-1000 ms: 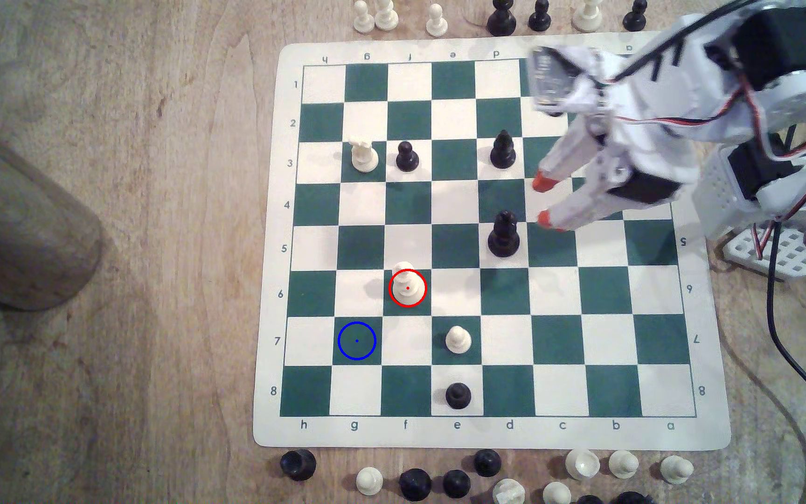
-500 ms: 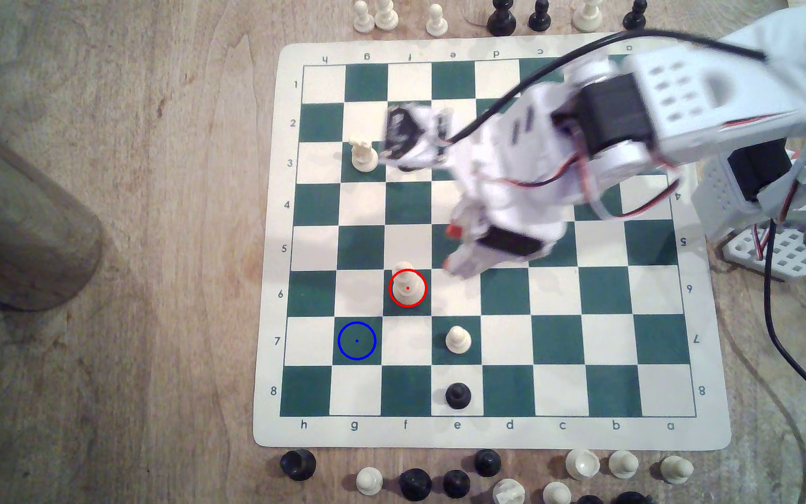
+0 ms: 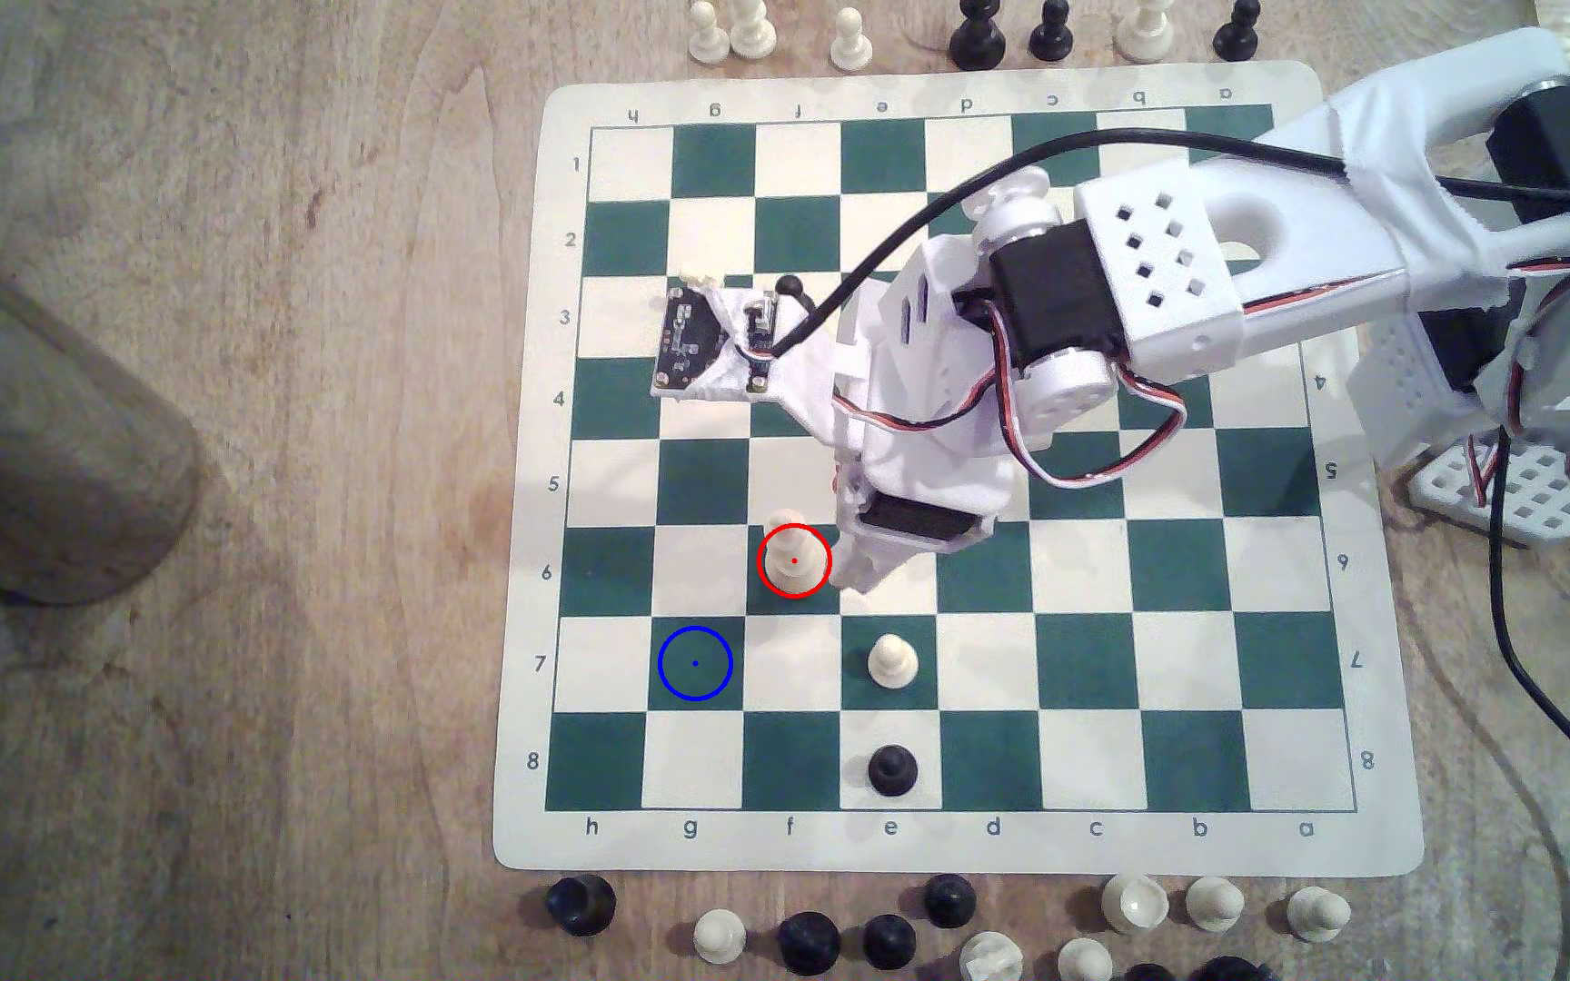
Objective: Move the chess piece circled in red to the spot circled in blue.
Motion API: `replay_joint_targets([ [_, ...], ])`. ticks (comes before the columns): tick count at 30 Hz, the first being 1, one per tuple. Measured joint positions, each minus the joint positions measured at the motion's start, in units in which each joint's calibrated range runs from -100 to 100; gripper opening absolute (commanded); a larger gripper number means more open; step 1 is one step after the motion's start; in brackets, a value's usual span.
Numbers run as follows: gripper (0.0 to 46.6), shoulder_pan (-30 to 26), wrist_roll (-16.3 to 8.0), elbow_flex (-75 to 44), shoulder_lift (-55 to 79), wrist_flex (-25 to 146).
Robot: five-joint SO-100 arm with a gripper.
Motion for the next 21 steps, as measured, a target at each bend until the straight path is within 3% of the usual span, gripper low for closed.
replay_joint_targets([
  [21, 14.8, 1.7, 0.0, 0.0, 7.1, -9.4],
])
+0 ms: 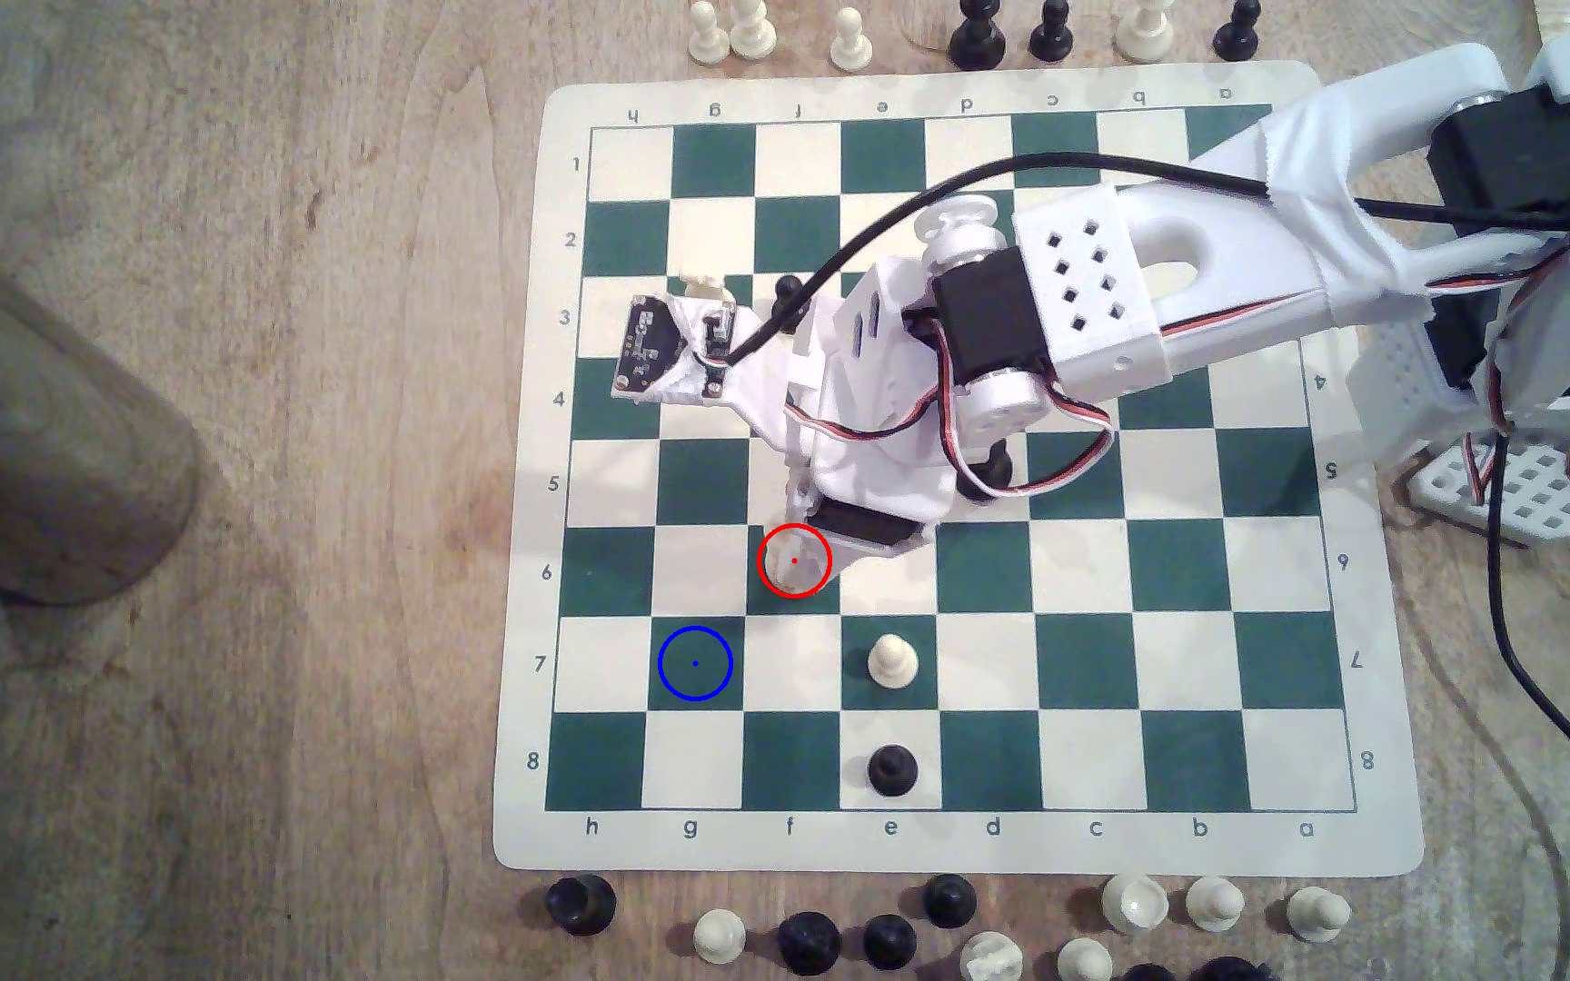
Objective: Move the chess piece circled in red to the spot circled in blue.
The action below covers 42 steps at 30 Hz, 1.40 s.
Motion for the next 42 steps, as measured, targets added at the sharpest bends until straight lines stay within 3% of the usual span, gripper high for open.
replay_joint_targets([
  [14, 10.6, 0.0, -0.3, 0.0, 1.3, -2.4],
  [16, 8.9, 0.0, -0.3, 0.0, 1.3, -2.4],
  [20, 0.4, -0.6, -0.3, 0.0, 1.3, -2.3],
  [31, 0.2, -0.7, -0.4, -0.5, 1.3, -1.1],
  [42, 0.2, -3.0, 0.0, -11.2, -1.6, 10.8],
])
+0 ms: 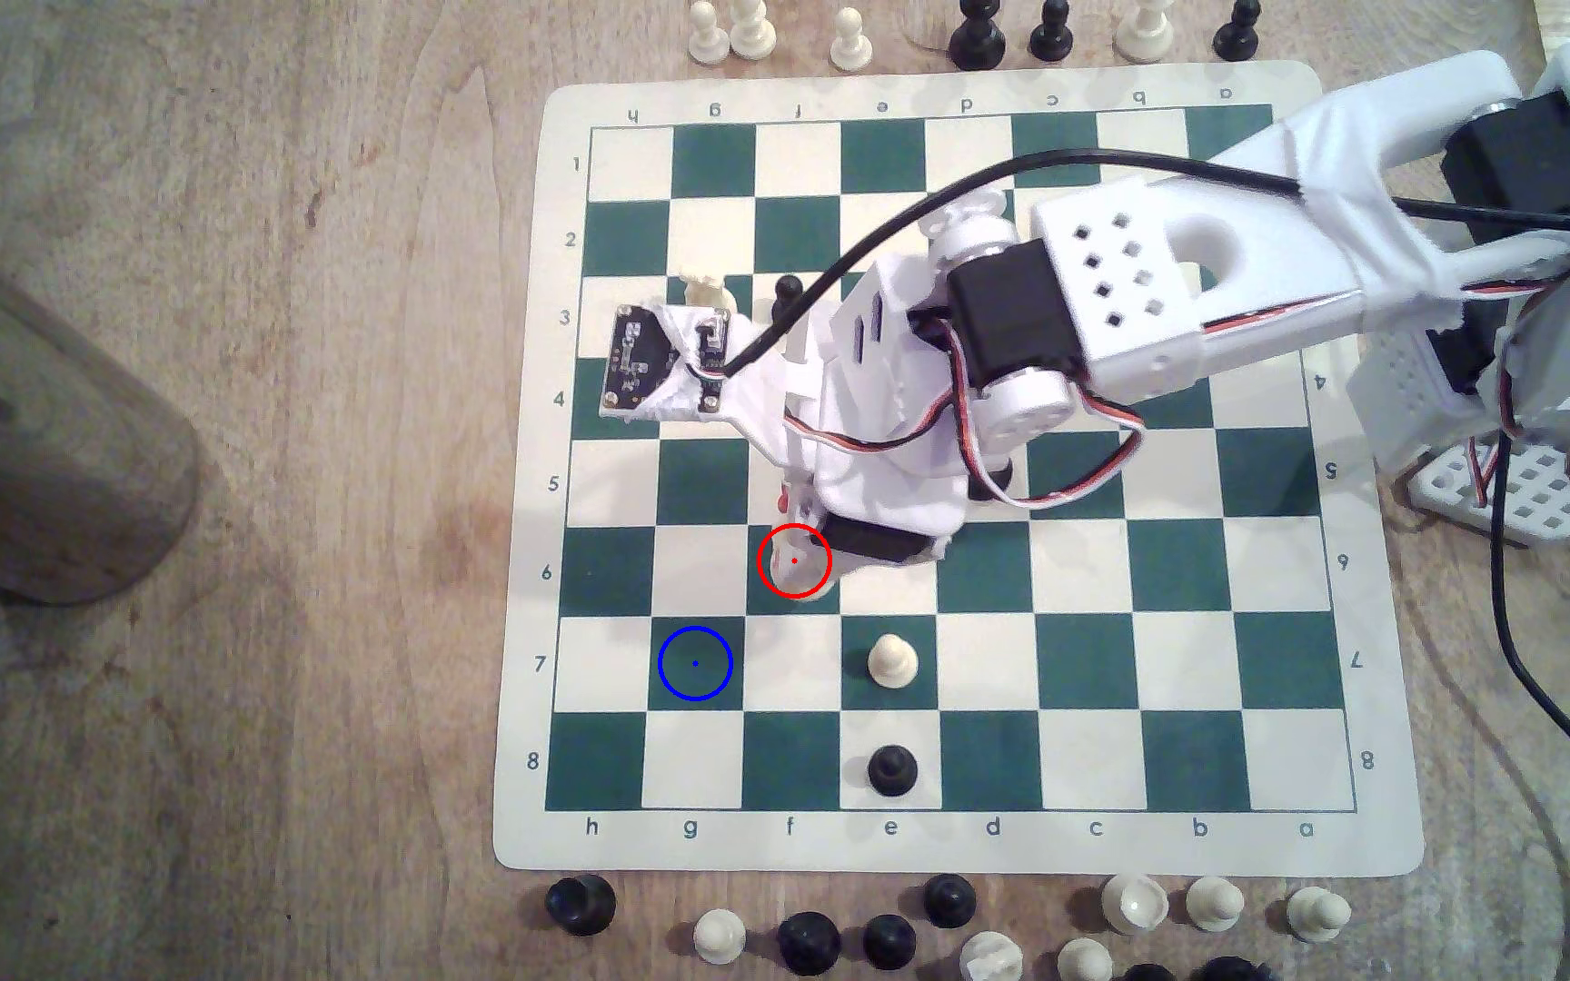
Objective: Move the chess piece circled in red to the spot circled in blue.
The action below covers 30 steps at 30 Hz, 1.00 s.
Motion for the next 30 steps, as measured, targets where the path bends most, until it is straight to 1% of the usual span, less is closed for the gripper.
replay_joint_targets([
  [3, 0.2, -0.4, 0.0, -3.4, 0.0, 2.9],
  [4, 0.2, -0.6, 0.0, -7.6, 0.0, 4.7],
  [5, 0.2, -0.6, 0.3, -9.2, 0.0, 5.2],
  [9, 0.2, -1.7, -0.4, -16.3, 3.3, 5.0],
  [13, 0.2, -2.7, -0.9, -20.2, 9.9, 3.2],
  [17, 0.2, -3.2, -0.9, -22.2, 14.4, 1.6],
  [22, 0.2, -3.3, -1.0, -27.6, 20.9, 1.4],
  [30, 0.2, -3.2, -1.0, -31.5, 25.3, 1.4],
])
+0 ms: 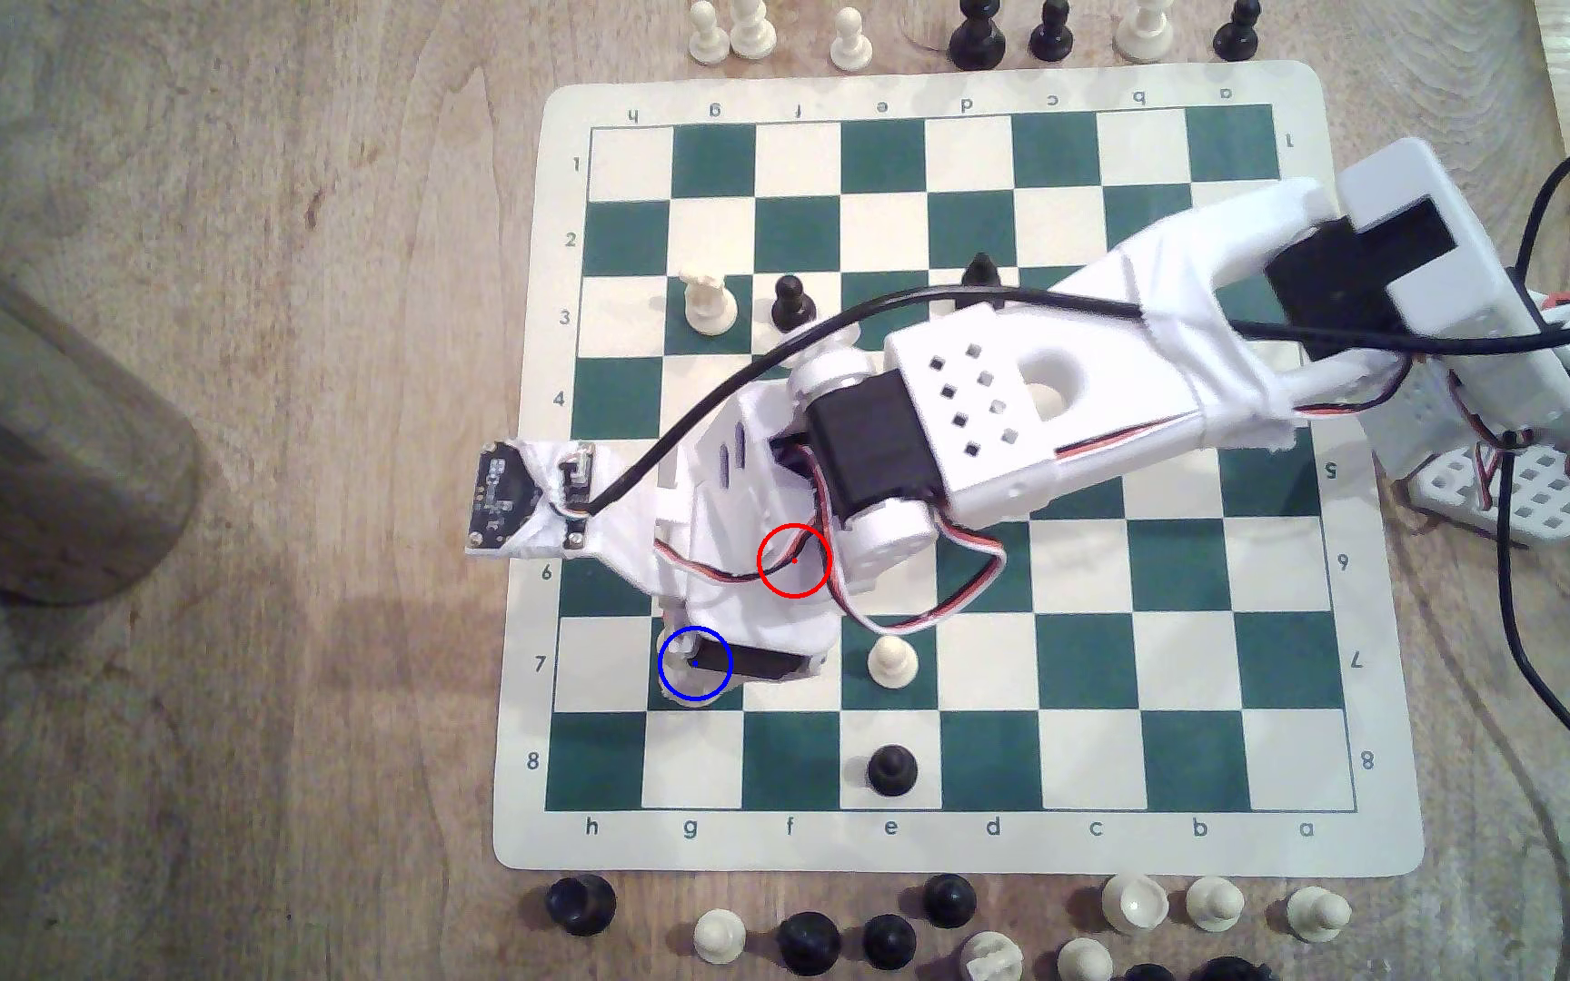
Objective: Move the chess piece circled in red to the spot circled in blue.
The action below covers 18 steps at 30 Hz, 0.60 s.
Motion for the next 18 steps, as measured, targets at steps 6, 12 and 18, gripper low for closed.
replay_joint_targets([
  [6, 0.2, 0.0, 0.3, -0.4, 2.7, -1.0],
  [12, 0.2, 1.0, 0.7, -0.4, 2.8, -1.0],
  [18, 0.2, 1.3, 0.9, -0.4, 2.8, -1.0],
])
